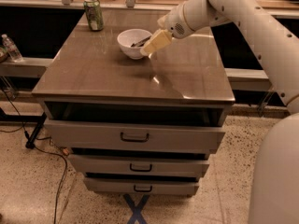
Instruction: Pick rxbar chocolate from white bowl and place on counter
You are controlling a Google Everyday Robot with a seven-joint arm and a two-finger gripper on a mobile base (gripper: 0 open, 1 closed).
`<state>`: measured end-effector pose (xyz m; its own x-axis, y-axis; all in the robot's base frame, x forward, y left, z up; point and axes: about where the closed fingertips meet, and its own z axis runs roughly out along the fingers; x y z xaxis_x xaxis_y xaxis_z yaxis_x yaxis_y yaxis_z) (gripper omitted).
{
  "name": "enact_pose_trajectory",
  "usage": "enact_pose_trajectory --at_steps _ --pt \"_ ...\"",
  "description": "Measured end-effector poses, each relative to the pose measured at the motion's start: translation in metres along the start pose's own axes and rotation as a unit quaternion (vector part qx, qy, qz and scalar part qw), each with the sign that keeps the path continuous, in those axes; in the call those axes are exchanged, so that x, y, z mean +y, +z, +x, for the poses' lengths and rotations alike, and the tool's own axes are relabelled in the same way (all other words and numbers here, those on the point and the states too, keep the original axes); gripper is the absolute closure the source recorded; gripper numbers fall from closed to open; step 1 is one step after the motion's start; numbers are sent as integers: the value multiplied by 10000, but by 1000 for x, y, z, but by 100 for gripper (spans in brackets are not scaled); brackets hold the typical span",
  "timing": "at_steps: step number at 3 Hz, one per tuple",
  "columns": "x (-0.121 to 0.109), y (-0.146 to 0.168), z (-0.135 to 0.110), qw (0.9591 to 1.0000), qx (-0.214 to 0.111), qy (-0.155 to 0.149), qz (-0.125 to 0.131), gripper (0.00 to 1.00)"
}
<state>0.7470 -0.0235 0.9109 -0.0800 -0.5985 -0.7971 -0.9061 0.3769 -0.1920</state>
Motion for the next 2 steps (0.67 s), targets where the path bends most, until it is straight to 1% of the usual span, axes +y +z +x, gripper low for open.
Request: enact_pose_trajectory --at_steps 1,2 --pt "3 7 2 10000 -30 39 -87 47" --pt "3 12 2 9999 -62 62 -128 34"
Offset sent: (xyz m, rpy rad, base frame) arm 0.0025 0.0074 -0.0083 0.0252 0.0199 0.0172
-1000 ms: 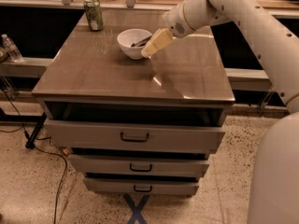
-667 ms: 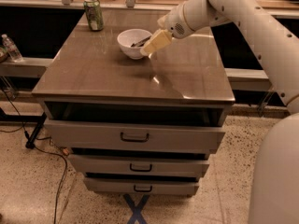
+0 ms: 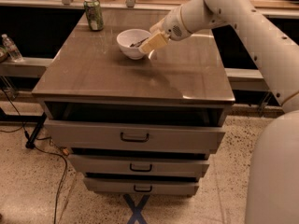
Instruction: Pick rxbar chocolate from white bowl and place on counter
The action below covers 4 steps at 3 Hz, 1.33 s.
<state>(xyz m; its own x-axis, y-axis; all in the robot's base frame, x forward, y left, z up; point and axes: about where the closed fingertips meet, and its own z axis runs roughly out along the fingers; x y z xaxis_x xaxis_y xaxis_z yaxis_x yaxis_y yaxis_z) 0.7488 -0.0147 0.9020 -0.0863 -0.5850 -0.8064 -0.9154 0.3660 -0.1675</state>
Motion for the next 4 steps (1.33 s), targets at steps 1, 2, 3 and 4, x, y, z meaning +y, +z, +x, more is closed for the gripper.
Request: enact_pose_trajectory --at_steps 1,2,3,4 --pt "-3 -4 -5 10000 -30 -12 68 62" --pt "-6 -13 -13 9998 -70 -68 177 85" --pt "-8 -22 -20 9996 -94 -101 255 100" --pt "-11 -29 -26 9993 -106 -156 325 100"
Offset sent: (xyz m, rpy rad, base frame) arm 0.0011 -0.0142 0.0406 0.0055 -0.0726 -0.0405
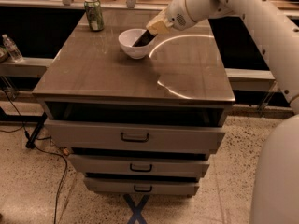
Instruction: Pick rxbar chocolate from white bowl and place on counter
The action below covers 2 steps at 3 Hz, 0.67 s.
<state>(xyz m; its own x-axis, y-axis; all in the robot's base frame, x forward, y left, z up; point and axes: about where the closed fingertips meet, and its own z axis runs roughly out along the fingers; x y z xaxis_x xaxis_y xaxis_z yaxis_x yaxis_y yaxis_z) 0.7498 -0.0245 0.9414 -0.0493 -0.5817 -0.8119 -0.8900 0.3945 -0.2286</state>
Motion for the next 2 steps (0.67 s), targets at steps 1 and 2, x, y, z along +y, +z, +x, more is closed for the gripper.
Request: enact_pose_trajectory --at_steps 1,2 --pt "-11 -28 -16 9994 -8 -162 293 100" --pt "-23 -54 -27 9977 44 -273 617 100"
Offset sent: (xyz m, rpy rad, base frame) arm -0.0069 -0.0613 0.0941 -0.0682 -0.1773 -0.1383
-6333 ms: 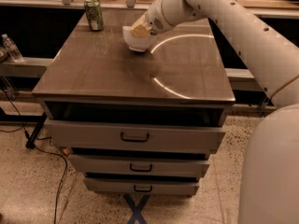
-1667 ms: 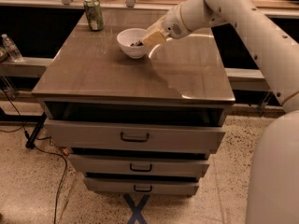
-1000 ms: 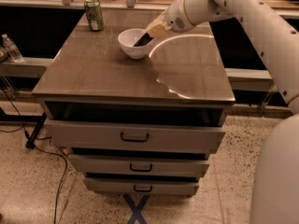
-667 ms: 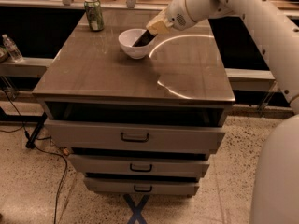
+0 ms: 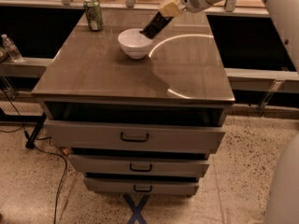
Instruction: Pick rxbar chocolate from white bowl and place on counter
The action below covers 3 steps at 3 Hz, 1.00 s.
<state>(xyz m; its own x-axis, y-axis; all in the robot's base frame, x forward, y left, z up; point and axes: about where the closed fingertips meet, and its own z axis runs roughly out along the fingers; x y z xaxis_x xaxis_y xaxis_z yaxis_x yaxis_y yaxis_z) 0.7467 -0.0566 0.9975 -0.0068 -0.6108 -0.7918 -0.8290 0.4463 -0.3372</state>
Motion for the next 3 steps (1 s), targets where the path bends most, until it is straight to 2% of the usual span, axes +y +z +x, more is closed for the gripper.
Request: enact_pose_trajectory --at_steps 1,3 --pt "-8 -14 7 9996 114 43 235 100" --pt "-5 -59 26 9982 308 206 471 100"
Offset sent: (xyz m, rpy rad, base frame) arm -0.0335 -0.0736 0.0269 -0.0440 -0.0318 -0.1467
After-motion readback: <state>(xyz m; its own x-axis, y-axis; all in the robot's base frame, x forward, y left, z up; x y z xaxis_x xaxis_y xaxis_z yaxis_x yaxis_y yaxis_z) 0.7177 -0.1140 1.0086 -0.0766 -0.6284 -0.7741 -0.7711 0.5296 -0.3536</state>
